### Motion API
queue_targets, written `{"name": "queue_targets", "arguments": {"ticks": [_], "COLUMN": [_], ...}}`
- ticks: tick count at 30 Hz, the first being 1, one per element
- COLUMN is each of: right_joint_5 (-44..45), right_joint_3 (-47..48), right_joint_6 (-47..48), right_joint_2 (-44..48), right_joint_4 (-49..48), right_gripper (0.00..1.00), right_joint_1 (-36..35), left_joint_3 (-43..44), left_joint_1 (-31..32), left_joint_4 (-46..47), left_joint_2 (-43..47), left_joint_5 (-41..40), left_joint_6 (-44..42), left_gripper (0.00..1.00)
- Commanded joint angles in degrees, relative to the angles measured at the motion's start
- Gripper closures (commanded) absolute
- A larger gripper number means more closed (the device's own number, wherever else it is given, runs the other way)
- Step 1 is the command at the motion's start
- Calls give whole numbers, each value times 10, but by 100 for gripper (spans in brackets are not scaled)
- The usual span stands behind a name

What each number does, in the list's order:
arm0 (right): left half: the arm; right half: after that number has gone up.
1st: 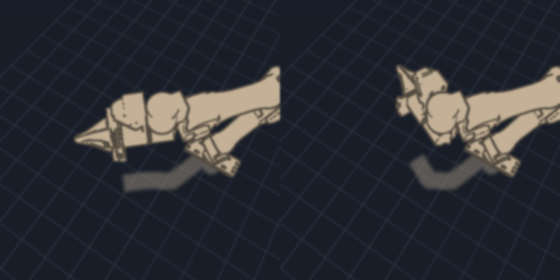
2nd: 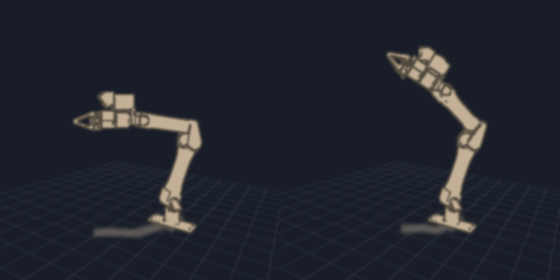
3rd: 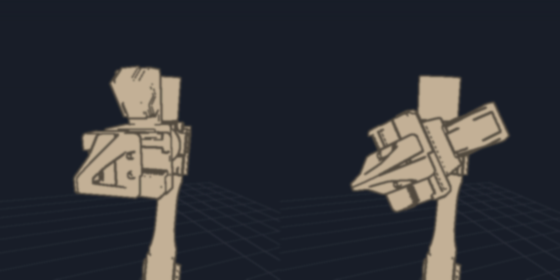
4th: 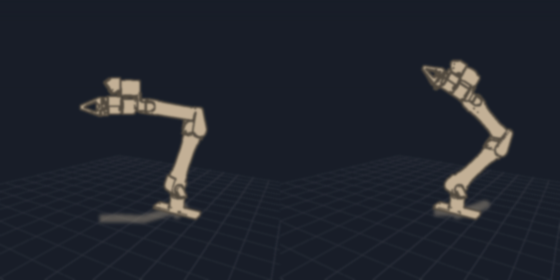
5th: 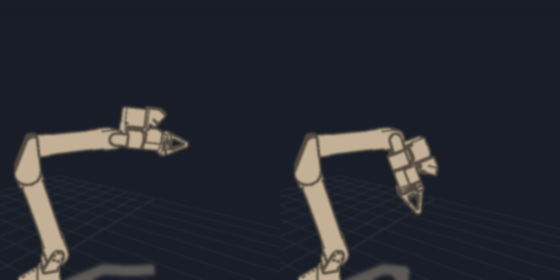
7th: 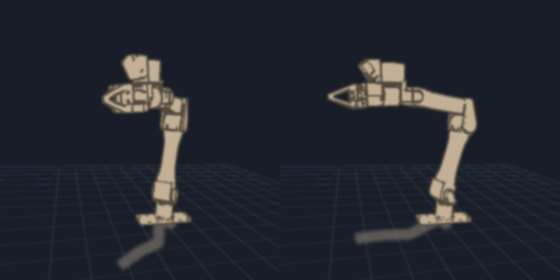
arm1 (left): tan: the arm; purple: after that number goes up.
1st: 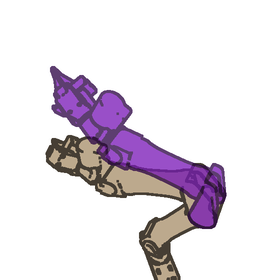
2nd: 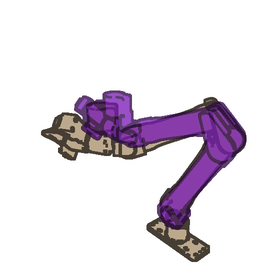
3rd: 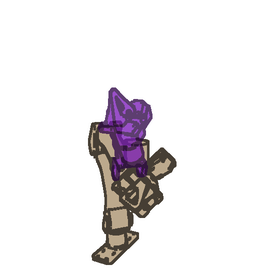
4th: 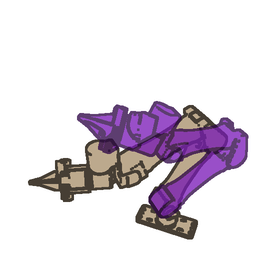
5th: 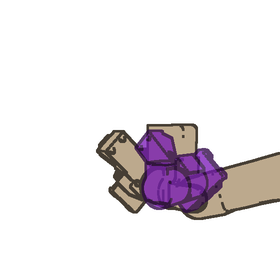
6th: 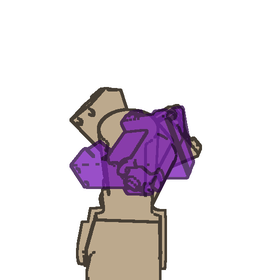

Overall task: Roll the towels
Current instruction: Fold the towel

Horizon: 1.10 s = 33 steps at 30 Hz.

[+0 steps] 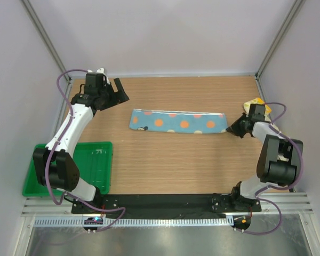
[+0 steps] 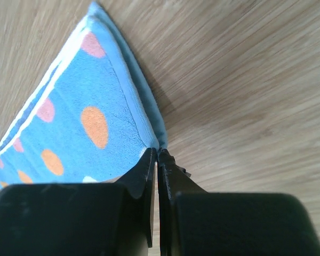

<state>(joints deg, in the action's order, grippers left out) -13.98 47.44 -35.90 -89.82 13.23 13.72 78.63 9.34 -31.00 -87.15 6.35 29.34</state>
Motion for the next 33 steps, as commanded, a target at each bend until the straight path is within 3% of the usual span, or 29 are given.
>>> {"name": "queue_targets", "arguments": {"ticks": [1,12,22,33], "right_joint_5": [48,88,137,171], "right_joint_3": [51,145,229,346], "right_joint_6": [35,66,57,38], "right_joint_2": [54,102,86,-5], "right_joint_4": [57,150,179,190], "right_gripper": [99,99,99,99], "right_joint_1": [3,-12,-175,-330], "left_joint_3": [24,24,24,24], "left_joint_1": [-4,-5,-4,-4], "left_joint_4": [3,3,2,2], "left_joint_2": [5,14,19,20], "left_joint_5": [14,16,12,6], "left_joint_6": [-4,-5,-4,-6], "left_gripper": [9,9,9,9]}}
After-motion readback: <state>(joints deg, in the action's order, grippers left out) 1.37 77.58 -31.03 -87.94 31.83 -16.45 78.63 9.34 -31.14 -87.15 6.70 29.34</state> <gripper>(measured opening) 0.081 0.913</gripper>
